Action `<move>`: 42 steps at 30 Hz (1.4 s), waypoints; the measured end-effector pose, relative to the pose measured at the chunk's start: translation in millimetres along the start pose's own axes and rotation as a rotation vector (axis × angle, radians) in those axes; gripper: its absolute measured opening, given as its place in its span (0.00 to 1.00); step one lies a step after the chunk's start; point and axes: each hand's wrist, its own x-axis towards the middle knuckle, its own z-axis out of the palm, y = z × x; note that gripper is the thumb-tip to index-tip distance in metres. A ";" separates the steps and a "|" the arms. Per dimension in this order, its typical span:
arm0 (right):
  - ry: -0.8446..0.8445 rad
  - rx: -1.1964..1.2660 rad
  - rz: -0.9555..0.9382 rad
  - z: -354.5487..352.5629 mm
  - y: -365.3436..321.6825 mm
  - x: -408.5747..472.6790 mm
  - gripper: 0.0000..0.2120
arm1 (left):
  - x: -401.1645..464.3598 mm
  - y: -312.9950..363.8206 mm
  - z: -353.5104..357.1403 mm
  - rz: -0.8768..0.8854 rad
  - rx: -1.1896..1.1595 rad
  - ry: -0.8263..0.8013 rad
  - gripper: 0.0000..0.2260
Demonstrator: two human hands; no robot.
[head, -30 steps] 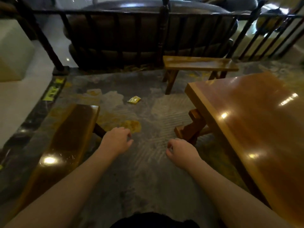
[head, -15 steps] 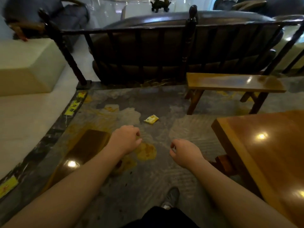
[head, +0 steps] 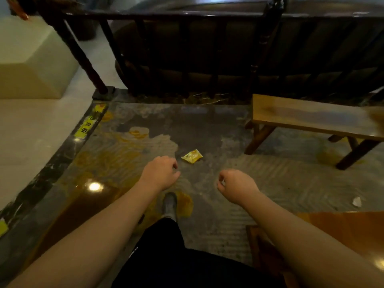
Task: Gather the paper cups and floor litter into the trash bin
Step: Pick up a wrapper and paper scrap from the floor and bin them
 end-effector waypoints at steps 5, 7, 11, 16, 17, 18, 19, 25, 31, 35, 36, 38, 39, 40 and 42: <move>-0.047 0.016 0.121 -8.0 28.8 97.0 0.10 | 139.4 2.4 21.3 0.081 -0.025 -0.070 0.11; -0.085 0.033 0.179 -7.3 39.3 131.4 0.11 | 190.1 2.4 31.2 0.116 -0.033 -0.133 0.12; -0.185 0.078 0.330 -0.2 63.8 205.3 0.13 | 286.7 -14.1 54.1 0.132 -0.016 -0.287 0.11; -0.270 0.154 0.460 34.2 97.6 292.4 0.14 | 389.3 -46.1 103.9 0.127 0.056 -0.400 0.13; -0.280 0.166 0.471 45.2 104.8 309.5 0.14 | 407.3 -50.7 117.3 0.120 0.056 -0.401 0.12; -0.292 0.176 0.476 58.7 111.9 327.3 0.14 | 424.1 -53.7 133.0 0.106 0.051 -0.399 0.12; -0.298 0.187 0.475 72.1 118.9 344.1 0.15 | 439.2 -56.0 148.9 0.095 0.046 -0.391 0.11; -0.396 0.176 0.398 184.4 165.0 454.4 0.14 | 506.0 -66.3 287.2 -0.014 0.005 -0.443 0.13; -0.580 0.142 0.323 322.3 218.7 526.3 0.18 | 539.5 -88.0 449.7 -0.078 0.130 -0.516 0.26; -0.657 0.067 0.276 411.1 252.5 550.1 0.28 | 557.1 -111.2 530.1 -0.016 0.313 -0.517 0.27; -0.663 0.060 0.286 431.2 258.6 554.1 0.30 | 560.6 -115.4 545.3 0.009 0.355 -0.521 0.28; -0.661 0.069 0.319 465.3 268.5 561.9 0.35 | 566.7 -123.5 568.1 0.054 0.403 -0.536 0.32; -0.659 0.078 0.342 481.3 272.7 565.5 0.38 | 568.9 -127.9 576.9 0.062 0.416 -0.549 0.32; -0.662 0.085 0.361 496.6 276.8 568.4 0.41 | 569.9 -132.8 584.1 0.066 0.421 -0.554 0.31; -0.701 0.083 0.383 526.1 283.1 570.0 0.45 | 570.5 -142.6 596.6 0.083 0.416 -0.536 0.23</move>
